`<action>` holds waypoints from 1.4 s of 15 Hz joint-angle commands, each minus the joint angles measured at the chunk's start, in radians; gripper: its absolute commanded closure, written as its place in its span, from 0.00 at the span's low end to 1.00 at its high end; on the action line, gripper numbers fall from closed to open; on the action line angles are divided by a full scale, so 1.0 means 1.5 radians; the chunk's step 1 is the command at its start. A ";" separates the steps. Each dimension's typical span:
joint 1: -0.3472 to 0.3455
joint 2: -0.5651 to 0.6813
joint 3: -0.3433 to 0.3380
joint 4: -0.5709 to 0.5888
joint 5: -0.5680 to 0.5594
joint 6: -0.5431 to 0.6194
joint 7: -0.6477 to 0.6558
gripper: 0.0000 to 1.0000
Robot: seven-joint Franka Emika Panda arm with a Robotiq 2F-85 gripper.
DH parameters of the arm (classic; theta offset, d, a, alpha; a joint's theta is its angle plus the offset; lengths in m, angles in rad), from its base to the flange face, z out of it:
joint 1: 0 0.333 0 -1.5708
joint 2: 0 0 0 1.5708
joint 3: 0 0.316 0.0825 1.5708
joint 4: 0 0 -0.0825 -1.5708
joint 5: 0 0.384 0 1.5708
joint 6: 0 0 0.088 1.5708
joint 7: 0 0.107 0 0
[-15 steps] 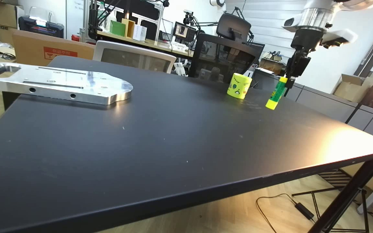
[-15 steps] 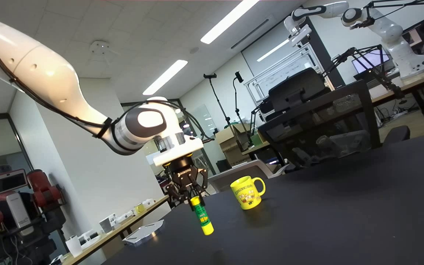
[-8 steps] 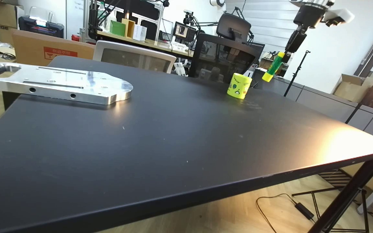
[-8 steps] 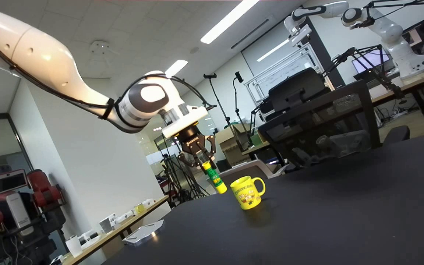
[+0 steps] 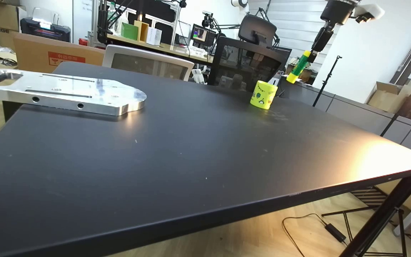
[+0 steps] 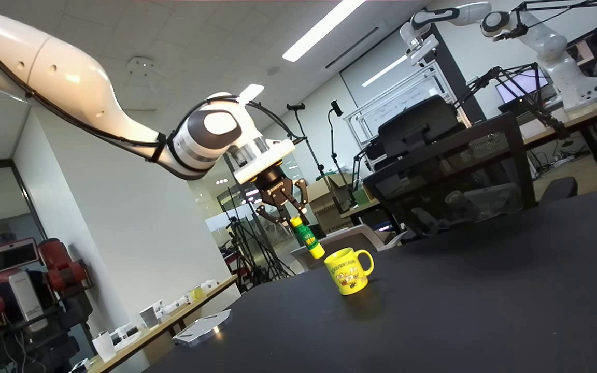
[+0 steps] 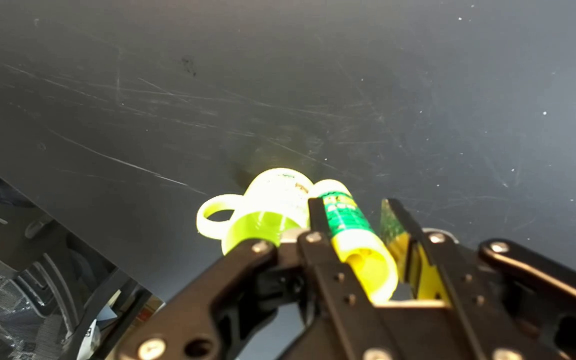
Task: Pick the bottle on the table and put it in the mug
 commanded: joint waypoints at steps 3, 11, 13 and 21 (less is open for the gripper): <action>-0.004 0.000 0.004 0.001 -0.002 -0.002 0.002 0.92; -0.008 0.149 0.004 0.259 -0.006 -0.085 0.012 0.92; -0.007 0.186 0.006 0.312 -0.007 -0.115 0.013 0.92; -0.021 0.290 0.025 0.408 0.010 -0.139 -0.011 0.92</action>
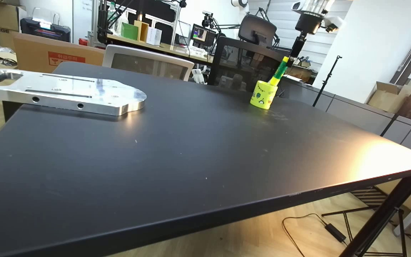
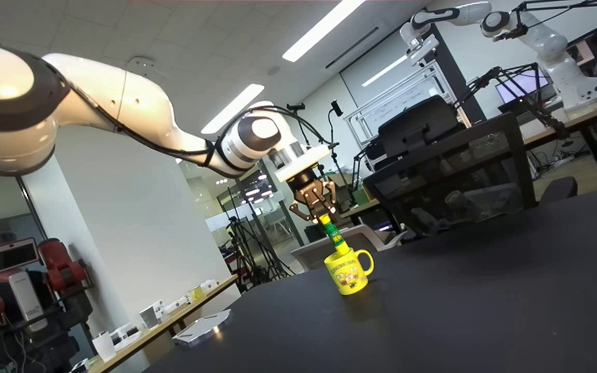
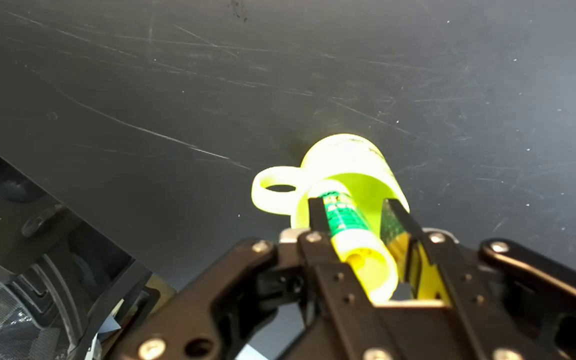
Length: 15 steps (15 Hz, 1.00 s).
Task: Pick the bottle on the table and put it in the mug
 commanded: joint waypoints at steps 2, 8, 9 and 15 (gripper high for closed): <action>-0.020 0.057 0.028 0.058 0.013 0.015 -0.018 0.92; -0.022 0.083 0.036 0.077 0.014 0.011 -0.023 0.92; -0.021 0.088 0.035 0.083 0.013 0.002 -0.019 0.92; -0.018 0.115 0.030 0.108 0.009 -0.037 -0.011 0.70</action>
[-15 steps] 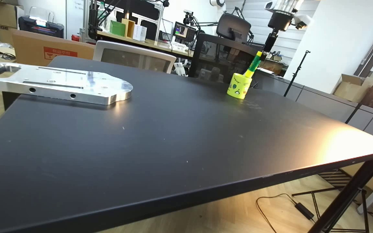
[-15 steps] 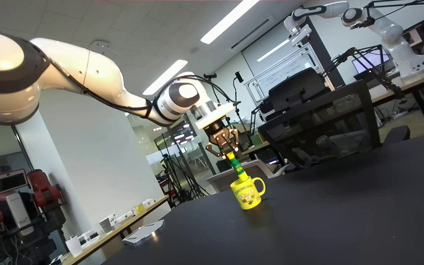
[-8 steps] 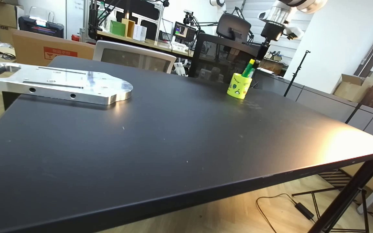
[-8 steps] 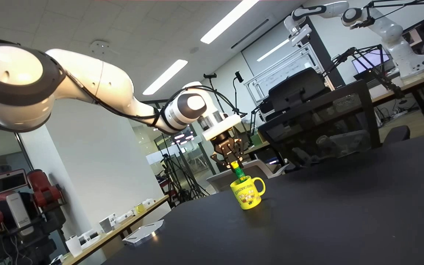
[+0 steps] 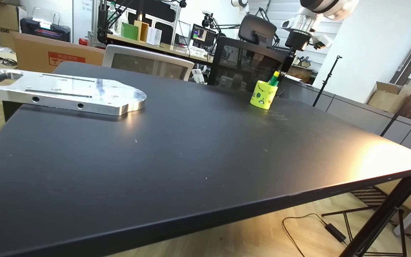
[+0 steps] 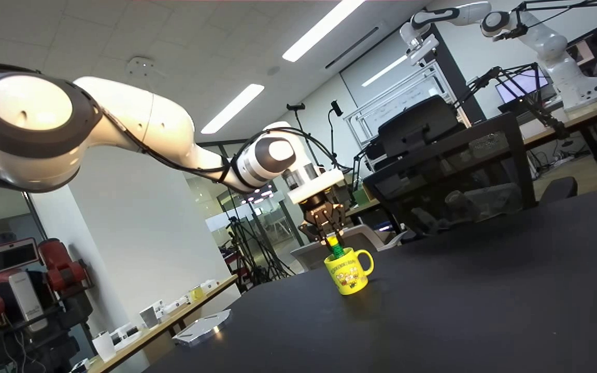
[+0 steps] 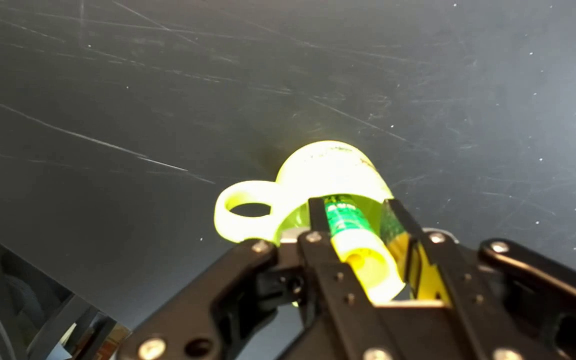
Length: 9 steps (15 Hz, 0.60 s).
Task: Pick the bottle on the table and put it in the mug
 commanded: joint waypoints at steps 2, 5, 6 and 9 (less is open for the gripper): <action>-0.004 0.021 0.005 0.044 -0.001 -0.018 0.004 0.42; -0.005 -0.009 0.009 0.023 0.003 0.000 0.004 0.22; -0.006 -0.023 0.011 0.012 0.005 0.006 0.002 0.16; -0.005 -0.076 0.009 -0.031 0.001 0.004 0.008 0.01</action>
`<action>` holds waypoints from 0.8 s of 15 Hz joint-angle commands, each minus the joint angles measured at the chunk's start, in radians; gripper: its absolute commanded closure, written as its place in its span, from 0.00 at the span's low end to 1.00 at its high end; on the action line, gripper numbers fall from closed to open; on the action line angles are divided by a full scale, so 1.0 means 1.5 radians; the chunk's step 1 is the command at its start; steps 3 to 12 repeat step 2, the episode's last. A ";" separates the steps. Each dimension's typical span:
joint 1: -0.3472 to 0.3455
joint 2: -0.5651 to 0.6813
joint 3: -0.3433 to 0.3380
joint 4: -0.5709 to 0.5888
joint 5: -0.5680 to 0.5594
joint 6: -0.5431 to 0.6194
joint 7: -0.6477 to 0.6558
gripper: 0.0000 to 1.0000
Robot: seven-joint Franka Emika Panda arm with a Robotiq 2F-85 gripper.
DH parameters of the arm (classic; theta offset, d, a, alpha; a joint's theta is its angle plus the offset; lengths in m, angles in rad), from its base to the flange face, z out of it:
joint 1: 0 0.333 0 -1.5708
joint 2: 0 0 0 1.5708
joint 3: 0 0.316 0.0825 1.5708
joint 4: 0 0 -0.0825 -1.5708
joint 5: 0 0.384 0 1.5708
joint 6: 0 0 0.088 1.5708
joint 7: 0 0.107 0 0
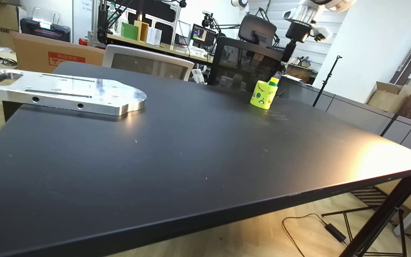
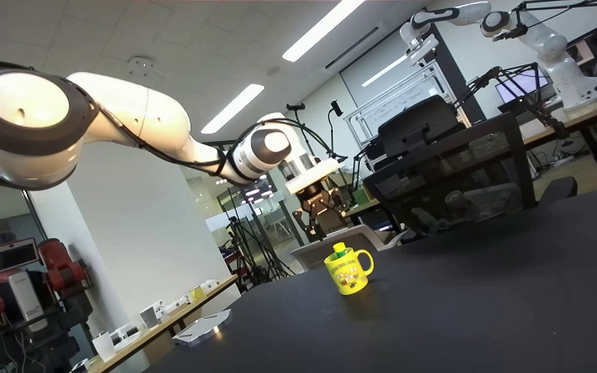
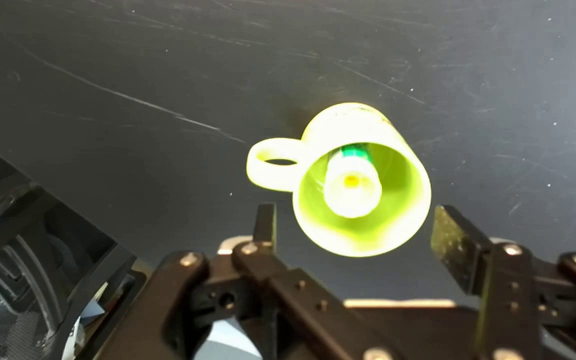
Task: Pick the bottle on the table and put it in the mug
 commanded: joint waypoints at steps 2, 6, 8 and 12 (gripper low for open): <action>-0.002 -0.020 0.002 -0.004 -0.002 -0.006 0.001 0.07; -0.002 -0.020 0.002 -0.004 -0.002 -0.006 0.001 0.07; -0.002 -0.020 0.002 -0.004 -0.002 -0.006 0.001 0.07; -0.002 -0.020 0.002 -0.004 -0.002 -0.006 0.001 0.07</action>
